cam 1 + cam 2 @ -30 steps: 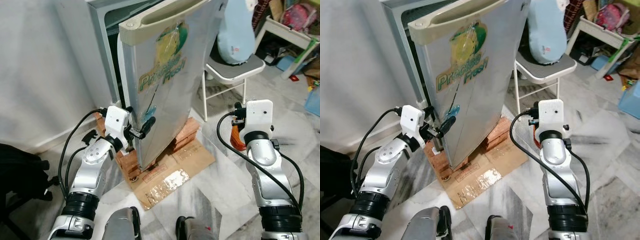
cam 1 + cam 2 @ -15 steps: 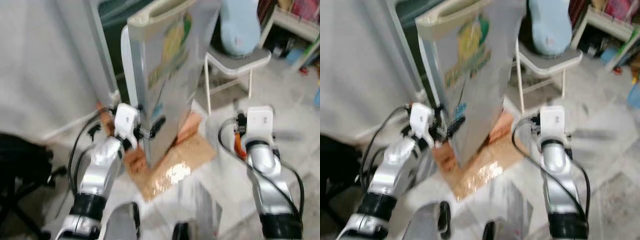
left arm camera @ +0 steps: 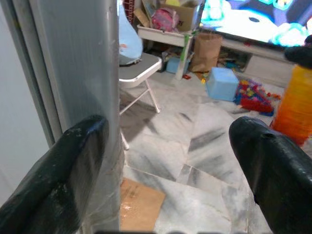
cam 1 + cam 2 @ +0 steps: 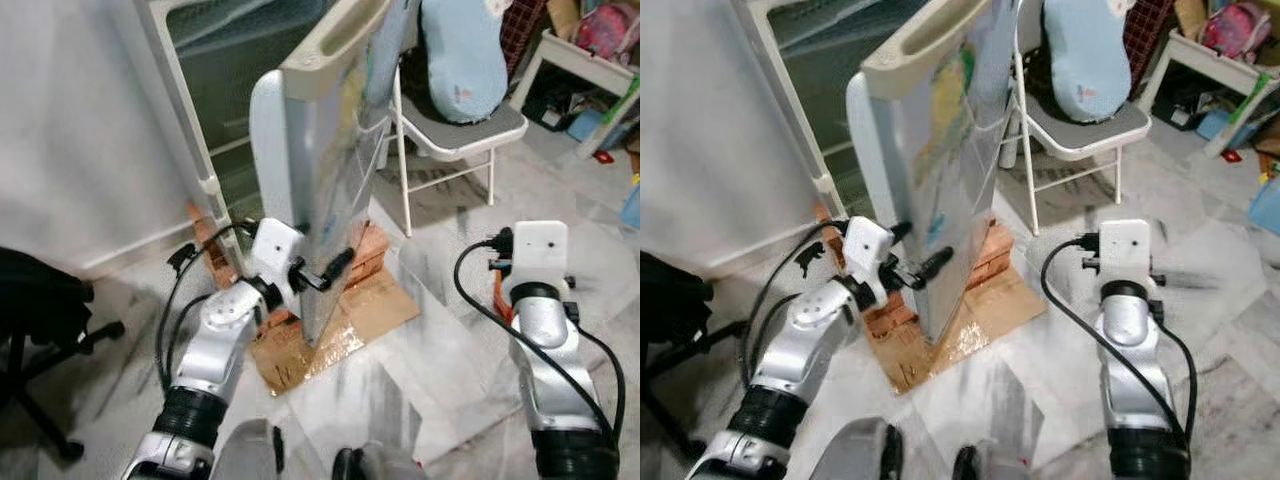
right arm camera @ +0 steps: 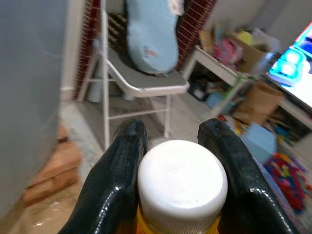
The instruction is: Restocking fridge
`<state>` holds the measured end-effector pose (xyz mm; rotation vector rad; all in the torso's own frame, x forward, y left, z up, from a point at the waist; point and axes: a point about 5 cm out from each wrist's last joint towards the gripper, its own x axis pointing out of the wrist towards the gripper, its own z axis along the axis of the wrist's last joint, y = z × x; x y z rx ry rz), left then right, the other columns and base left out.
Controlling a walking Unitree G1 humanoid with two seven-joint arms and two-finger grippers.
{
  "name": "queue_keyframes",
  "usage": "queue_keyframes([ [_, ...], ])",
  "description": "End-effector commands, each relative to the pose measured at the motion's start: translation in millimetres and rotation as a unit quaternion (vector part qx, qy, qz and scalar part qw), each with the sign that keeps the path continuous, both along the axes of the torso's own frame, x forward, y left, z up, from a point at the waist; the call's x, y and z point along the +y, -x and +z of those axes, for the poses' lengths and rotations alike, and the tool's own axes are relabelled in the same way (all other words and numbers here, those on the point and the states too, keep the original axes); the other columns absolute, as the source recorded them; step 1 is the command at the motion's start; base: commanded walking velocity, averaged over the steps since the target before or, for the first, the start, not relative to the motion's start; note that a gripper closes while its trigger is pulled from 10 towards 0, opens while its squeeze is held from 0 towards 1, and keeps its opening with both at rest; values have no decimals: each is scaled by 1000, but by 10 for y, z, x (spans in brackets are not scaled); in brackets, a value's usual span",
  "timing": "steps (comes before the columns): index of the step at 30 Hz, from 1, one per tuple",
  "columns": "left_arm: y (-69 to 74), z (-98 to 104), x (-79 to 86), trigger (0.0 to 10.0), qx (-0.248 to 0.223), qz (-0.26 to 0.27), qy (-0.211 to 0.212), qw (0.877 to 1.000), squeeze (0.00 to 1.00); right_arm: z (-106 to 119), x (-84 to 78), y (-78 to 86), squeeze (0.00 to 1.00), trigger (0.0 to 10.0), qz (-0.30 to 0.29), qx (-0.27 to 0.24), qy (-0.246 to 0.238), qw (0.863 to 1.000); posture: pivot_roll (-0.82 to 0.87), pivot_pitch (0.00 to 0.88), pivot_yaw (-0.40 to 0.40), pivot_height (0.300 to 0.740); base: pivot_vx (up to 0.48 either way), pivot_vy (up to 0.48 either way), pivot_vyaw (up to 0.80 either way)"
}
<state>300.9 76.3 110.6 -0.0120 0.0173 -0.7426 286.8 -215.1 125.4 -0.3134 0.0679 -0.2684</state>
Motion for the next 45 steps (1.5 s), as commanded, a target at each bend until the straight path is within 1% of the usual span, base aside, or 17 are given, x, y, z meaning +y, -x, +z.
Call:
queue_keyframes([
  [1,-70,167,-104,10000,-26,-4,8,1000,0,58,-94,25,0,10000,-19,-9,15,1000,12,159,-40,740,255,-315,0],
  [2,-70,167,-104,10000,-26,-4,8,1000,0,58,-94,25,0,10000,-19,-9,15,1000,12,159,-40,740,255,-315,0],
  [9,-41,258,-387,10000,-31,-63,21,997,0,48,-198,54,0,10000,-51,0,38,998,8,153,-36,740,0,0,0],
  [10,-41,258,-387,10000,-31,-63,21,997,0,48,-198,54,0,10000,-51,0,38,998,8,153,-36,740,0,0,0],
  [13,-20,308,-518,10000,-34,-91,28,995,0,40,-246,60,0,10000,-63,5,42,997,2,148,-36,740,0,0,0],
  [17,-5,332,-621,10000,-39,-107,28,993,0,32,-255,62,0,10000,-65,7,39,997,2,148,-36,740,0,0,0],
  [20,-5,325,-626,10000,-41,-106,25,993,0,47,-250,58,0,10000,-64,5,41,997,-3,147,-37,740,0,0,0],
  [24,-23,358,-600,10000,-36,-95,41,994,0,45,-262,54,0,10000,-65,6,42,997,1,147,-39,740,0,0,0],
  [30,-68,349,-448,10000,-35,-62,45,996,0,60,-282,44,0,10000,-72,5,55,996,5,146,-43,740,0,0,0],
  [34,-86,320,-350,10000,-36,-42,35,998,0,44,-330,62,0,10000,-85,11,61,994,0,145,-43,740,0,0,0],
  [35,-94,298,-281,10000,-37,-20,25,999,0,47,-342,67,0,10000,-87,11,60,994,-4,145,-42,740,0,0,0],
  [36,-94,298,-281,10000,-37,-20,25,999,0,47,-342,67,0,10000,-87,11,60,994,-4,145,-42,740,0,0,0],
  [37,-109,248,-128,10000,-38,28,9,999,0,53,-359,74,0,10000,-89,11,61,994,-4,145,-42,740,0,0,0],
  [40,-101,214,1,10000,-37,59,4,998,0,55,-369,80,0,10000,-91,11,62,994,-4,145,-42,740,0,0,0],
  [42,-39,138,298,10000,-33,126,-9,991,0,31,-385,88,0,10000,-96,15,58,994,4,146,-40,740,0,0,0],
  [44,-39,138,298,10000,-33,126,-9,991,0,31,-385,88,0,10000,-96,15,58,994,4,146,-40,740,0,0,0],
  [45,5,109,442,10000,-32,157,-14,987,0,15,-372,80,0,10000,-94,18,55,994,14,146,-41,740,0,0,0],
])
